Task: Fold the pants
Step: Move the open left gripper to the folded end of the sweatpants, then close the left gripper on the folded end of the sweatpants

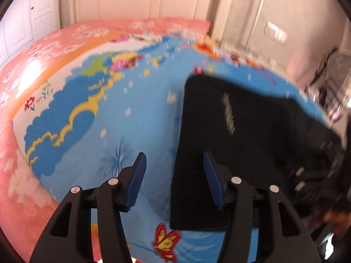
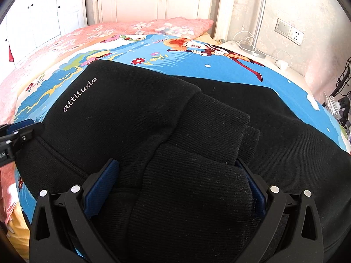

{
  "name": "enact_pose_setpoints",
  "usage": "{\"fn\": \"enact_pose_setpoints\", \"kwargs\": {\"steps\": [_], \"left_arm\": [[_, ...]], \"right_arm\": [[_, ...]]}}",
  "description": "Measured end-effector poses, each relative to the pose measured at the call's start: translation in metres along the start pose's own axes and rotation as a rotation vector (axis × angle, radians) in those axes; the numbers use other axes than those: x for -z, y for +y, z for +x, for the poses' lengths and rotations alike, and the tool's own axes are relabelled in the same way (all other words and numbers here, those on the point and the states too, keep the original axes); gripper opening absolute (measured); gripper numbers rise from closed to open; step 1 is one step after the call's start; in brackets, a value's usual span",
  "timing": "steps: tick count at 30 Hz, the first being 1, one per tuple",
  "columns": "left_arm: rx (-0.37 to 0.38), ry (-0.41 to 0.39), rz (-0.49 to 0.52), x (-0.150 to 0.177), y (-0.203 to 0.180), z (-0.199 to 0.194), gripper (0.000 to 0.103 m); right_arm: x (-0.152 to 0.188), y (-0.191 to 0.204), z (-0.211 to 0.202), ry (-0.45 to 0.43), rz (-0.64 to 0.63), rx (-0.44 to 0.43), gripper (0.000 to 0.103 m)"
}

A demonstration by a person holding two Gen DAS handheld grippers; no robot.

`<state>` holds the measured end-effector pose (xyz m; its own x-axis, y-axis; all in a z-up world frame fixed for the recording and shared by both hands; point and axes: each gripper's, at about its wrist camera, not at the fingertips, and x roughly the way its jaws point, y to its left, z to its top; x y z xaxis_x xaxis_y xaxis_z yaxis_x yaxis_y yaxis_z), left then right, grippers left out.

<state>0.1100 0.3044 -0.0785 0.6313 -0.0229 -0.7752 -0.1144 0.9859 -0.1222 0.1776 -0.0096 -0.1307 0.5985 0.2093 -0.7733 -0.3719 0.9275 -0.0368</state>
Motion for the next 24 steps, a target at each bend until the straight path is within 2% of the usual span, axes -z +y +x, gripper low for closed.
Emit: {"fn": "enact_pose_setpoints", "kwargs": {"steps": [1,4,7,11,13,14,17,18,20,22,24], "left_arm": [[0.010,-0.016,-0.026,0.003,0.004,0.000,0.060],[0.047,0.014,-0.097,0.000,0.011,0.004,0.060],[0.049,0.009,-0.099,0.002,0.012,0.006,0.063],[0.064,-0.007,-0.116,0.004,0.015,0.006,0.064],[0.070,-0.011,-0.135,0.005,0.018,0.007,0.067],[0.072,-0.011,-0.144,0.005,0.019,0.008,0.068],[0.080,-0.008,-0.162,0.004,0.021,0.008,0.069],[0.086,-0.011,-0.173,0.004,0.023,0.006,0.069],[0.129,-0.023,-0.191,0.006,0.024,-0.002,0.066],[0.227,-0.018,-0.202,0.013,0.027,-0.011,0.066],[0.270,-0.011,-0.211,0.022,0.030,-0.015,0.066]], "right_arm": [[-0.001,0.000,0.001,0.005,0.000,-0.002,0.098],[-0.003,0.000,0.000,0.016,-0.004,0.002,0.098],[-0.013,0.001,-0.008,0.034,0.002,0.031,0.098],[-0.035,0.003,-0.031,-0.090,0.027,0.037,0.098],[-0.049,0.003,-0.027,-0.102,0.056,0.024,0.098],[-0.054,0.004,-0.020,-0.088,0.054,0.034,0.098],[-0.057,0.008,0.024,0.070,0.013,0.091,0.098],[-0.056,0.006,0.029,0.073,0.018,0.083,0.098],[-0.055,0.006,0.029,0.067,0.013,0.087,0.098],[-0.054,0.007,0.030,0.061,0.002,0.090,0.098],[-0.053,0.006,0.032,0.055,0.004,0.086,0.098]]}}
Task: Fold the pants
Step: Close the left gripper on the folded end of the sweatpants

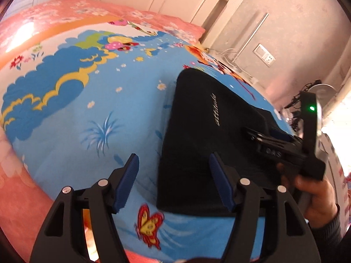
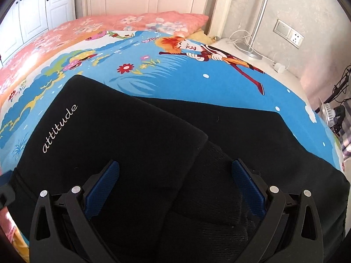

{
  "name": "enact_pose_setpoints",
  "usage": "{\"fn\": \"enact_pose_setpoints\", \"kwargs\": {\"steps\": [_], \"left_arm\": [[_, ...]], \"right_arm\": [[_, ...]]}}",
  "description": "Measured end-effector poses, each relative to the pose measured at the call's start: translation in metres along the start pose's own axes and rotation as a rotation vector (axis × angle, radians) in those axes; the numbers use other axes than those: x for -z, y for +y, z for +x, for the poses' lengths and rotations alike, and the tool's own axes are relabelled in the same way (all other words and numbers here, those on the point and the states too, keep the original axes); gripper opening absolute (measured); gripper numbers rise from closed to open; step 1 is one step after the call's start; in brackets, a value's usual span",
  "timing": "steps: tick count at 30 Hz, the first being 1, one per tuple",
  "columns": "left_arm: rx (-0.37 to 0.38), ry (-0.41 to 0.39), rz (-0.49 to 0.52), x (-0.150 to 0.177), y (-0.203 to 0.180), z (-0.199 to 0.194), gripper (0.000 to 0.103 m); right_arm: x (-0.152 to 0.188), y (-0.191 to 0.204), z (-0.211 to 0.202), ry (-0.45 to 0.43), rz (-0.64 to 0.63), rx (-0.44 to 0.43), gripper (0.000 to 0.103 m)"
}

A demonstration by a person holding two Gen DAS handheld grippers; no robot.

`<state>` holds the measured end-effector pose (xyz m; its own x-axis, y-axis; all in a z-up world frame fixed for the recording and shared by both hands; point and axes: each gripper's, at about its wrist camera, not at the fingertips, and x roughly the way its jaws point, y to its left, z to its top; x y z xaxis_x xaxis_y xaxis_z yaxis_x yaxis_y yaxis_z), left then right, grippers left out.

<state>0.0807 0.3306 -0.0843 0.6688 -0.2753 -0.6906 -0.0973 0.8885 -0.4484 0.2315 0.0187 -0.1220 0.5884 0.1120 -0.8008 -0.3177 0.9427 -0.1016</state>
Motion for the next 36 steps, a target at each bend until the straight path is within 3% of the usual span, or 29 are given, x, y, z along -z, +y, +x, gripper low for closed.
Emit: {"fn": "enact_pose_setpoints", "kwargs": {"steps": [7,9,12,15,18,20,25,30,34,36], "left_arm": [[0.192,0.038,-0.114,0.020,0.020,0.002,0.063],[0.231,0.045,-0.142,0.021,0.021,0.005,0.055],[0.232,0.037,-0.146,0.020,0.020,0.006,0.055],[0.250,0.039,-0.165,0.020,0.021,0.004,0.045],[0.319,0.027,-0.217,0.016,0.028,-0.003,0.041],[0.342,0.016,-0.260,0.014,0.031,-0.004,0.046],[0.276,0.039,-0.256,0.015,0.029,0.006,0.053],[0.323,0.064,-0.301,0.016,0.039,0.014,0.054],[0.388,0.081,-0.341,0.016,0.042,0.013,0.039],[0.443,0.062,-0.347,0.013,0.040,0.007,0.038]], "right_arm": [[0.003,0.002,-0.002,-0.019,-0.003,0.013,0.098],[0.003,0.003,-0.002,-0.021,-0.003,0.014,0.098],[0.003,0.003,-0.002,-0.024,-0.003,0.017,0.098],[0.004,0.003,-0.002,-0.025,0.000,0.016,0.098],[0.004,0.003,-0.003,-0.027,0.001,0.017,0.098],[0.004,0.002,-0.003,-0.027,0.001,0.016,0.098],[0.004,0.003,-0.003,-0.028,0.001,0.017,0.098],[0.004,0.002,-0.003,-0.027,0.003,0.015,0.098],[0.003,0.003,-0.003,-0.027,0.005,0.014,0.098],[0.004,0.003,-0.003,-0.029,0.003,0.015,0.098]]}}
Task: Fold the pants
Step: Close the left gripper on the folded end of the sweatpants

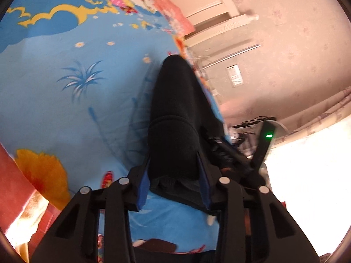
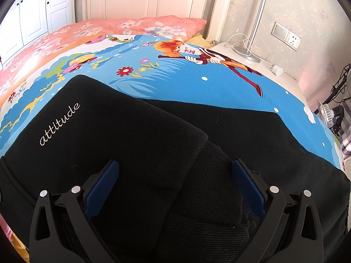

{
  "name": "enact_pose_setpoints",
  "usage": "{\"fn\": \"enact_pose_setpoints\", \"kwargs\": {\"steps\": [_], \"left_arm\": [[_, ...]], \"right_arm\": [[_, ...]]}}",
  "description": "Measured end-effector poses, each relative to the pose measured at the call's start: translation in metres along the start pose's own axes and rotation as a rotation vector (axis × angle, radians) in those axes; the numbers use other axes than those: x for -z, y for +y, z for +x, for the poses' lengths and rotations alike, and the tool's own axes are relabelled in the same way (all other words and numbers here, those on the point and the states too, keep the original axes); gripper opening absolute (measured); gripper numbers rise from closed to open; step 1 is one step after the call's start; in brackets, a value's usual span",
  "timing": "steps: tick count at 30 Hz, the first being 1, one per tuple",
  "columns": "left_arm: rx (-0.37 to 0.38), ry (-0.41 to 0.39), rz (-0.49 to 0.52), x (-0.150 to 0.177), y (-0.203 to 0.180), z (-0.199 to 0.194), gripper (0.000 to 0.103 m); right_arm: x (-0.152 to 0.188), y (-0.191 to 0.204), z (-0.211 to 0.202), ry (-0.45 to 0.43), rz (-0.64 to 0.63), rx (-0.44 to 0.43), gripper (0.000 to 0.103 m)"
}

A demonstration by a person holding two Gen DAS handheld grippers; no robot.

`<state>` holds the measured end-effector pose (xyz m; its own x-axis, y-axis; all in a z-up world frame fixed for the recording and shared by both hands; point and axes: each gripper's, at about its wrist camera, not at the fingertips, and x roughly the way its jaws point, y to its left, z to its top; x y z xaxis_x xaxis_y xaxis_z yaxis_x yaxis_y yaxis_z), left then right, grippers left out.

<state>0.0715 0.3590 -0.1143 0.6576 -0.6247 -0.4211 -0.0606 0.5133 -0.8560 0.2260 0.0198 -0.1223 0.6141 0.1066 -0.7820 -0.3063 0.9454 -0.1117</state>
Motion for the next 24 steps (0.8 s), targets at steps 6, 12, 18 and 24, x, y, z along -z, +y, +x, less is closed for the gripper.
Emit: {"fn": "enact_pose_setpoints", "kwargs": {"steps": [6,12,18,24], "left_arm": [[-0.059,0.049,-0.044,0.003,0.007,0.015,0.049],[-0.052,0.050,-0.042,0.002,0.008,0.019,0.035],[-0.032,0.017,0.003,0.001,-0.011,0.009,0.032],[-0.051,0.019,-0.077,0.004,0.005,0.018,0.047]], "right_arm": [[0.000,0.000,0.000,0.000,0.001,0.002,0.098],[0.000,0.000,0.000,0.000,0.002,-0.002,0.098],[0.000,0.001,-0.001,0.000,0.002,-0.001,0.098],[0.000,0.000,0.000,0.001,0.007,-0.003,0.098]]}}
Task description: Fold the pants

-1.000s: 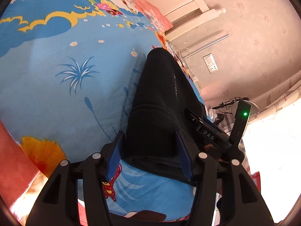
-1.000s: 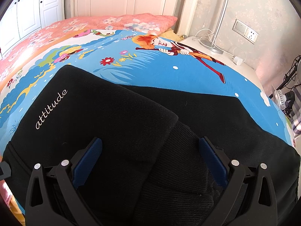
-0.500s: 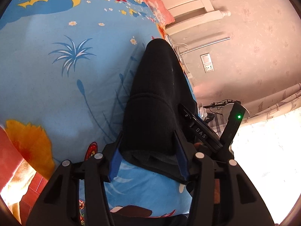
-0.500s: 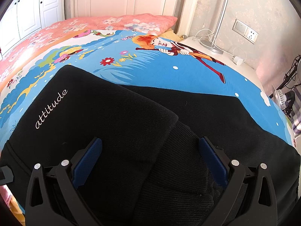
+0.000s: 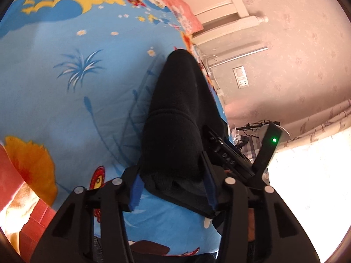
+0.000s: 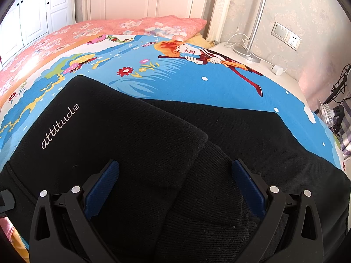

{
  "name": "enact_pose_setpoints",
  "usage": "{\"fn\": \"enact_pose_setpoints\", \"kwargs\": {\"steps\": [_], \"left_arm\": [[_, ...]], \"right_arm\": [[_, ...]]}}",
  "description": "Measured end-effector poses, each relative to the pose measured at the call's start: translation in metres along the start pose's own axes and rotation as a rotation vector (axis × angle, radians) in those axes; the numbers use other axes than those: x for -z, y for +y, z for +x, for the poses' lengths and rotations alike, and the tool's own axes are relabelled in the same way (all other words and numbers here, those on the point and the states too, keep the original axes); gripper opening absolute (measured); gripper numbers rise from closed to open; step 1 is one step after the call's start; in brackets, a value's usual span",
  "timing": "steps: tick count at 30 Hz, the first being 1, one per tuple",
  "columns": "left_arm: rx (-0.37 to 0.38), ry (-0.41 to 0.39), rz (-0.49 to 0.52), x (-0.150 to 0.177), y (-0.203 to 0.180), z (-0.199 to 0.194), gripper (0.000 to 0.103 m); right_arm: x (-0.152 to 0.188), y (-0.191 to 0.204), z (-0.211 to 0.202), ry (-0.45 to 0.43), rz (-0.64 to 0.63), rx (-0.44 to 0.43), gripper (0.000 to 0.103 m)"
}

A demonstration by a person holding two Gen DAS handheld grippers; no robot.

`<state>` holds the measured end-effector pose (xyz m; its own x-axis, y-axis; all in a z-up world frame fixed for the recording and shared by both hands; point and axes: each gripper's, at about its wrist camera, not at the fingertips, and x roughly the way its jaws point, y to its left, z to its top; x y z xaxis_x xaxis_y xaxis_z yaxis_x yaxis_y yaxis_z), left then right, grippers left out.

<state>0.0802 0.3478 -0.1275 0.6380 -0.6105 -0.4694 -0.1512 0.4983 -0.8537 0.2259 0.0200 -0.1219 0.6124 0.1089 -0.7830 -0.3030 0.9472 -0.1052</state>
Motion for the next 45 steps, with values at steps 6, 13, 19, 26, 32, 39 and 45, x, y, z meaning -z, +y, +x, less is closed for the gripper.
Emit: {"fn": "enact_pose_setpoints", "kwargs": {"steps": [6,13,19,26,32,39,45], "left_arm": [[-0.027,-0.030,0.039,0.001,-0.005,0.003,0.034],[-0.195,-0.120,0.264,0.019,-0.055,-0.007,0.031],[-0.373,-0.193,0.478,0.040,-0.105,-0.004,0.031],[-0.534,-0.255,0.690,0.064,-0.151,0.003,0.030],[-0.568,-0.288,0.823,0.071,-0.191,0.007,0.028],[-0.516,-0.343,1.112,0.108,-0.281,0.024,0.027],[-0.450,-0.312,1.438,0.183,-0.352,0.082,0.027]], "right_arm": [[-0.016,-0.007,-0.002,0.106,0.039,-0.058,0.098],[-0.101,0.028,-0.032,0.208,0.004,-0.346,0.098],[-0.127,0.101,-0.008,0.405,-0.222,-0.411,0.098],[-0.122,0.108,0.019,0.538,-0.308,-0.370,0.097],[-0.148,0.048,-0.030,0.442,-0.271,-0.499,0.065],[-0.147,-0.118,-0.108,0.211,-0.022,-0.569,0.060],[-0.060,-0.289,-0.120,0.134,0.285,-0.564,0.060]]}}
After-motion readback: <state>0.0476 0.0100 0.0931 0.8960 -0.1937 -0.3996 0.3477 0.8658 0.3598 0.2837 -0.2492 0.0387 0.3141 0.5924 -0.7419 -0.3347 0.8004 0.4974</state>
